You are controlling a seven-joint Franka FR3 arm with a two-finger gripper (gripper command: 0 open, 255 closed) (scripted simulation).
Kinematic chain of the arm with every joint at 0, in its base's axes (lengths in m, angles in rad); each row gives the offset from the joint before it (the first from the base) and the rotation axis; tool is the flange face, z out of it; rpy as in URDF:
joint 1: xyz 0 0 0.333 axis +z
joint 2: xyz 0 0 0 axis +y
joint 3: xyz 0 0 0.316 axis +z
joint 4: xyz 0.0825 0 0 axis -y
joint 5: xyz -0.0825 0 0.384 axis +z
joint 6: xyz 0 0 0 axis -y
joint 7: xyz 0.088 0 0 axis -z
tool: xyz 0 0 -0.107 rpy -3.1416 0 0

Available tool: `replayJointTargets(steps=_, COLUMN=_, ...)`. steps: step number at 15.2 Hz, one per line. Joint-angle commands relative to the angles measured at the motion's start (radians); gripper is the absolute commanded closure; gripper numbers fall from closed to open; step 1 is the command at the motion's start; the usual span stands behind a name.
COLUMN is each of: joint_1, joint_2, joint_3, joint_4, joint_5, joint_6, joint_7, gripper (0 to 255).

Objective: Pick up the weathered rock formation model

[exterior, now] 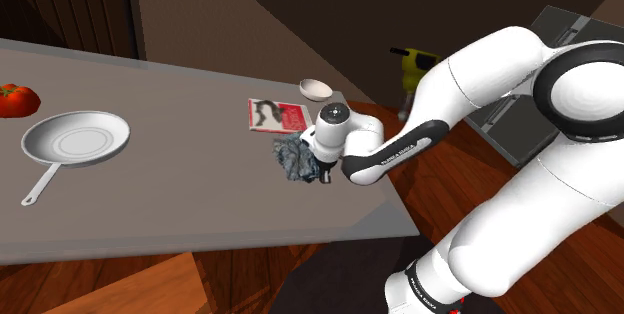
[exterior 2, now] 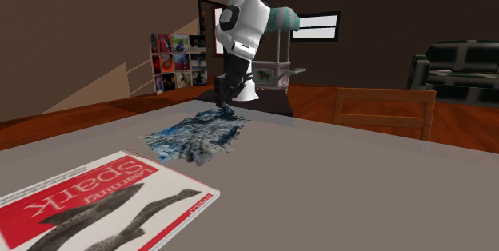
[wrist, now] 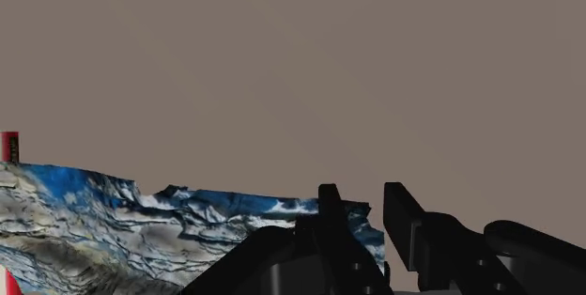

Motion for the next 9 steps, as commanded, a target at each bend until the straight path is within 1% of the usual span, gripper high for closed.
replayJointTargets(steps=1, joint_1=0.001, joint_2=-0.033, joint_3=0.003, joint_4=-0.006, joint_5=0.035, joint_6=-0.02, joint_7=-0.035, gripper=255)
replayJointTargets(steps=7, joint_1=0.014, joint_2=-0.122, joint_3=0.008, joint_4=-0.01, joint_5=0.128, joint_6=-0.087, joint_7=-0.126, gripper=255)
replayJointTargets(steps=9, joint_1=0.015, joint_2=-0.124, joint_3=0.007, joint_4=-0.01, joint_5=0.13, joint_6=-0.089, joint_7=-0.128, gripper=255)
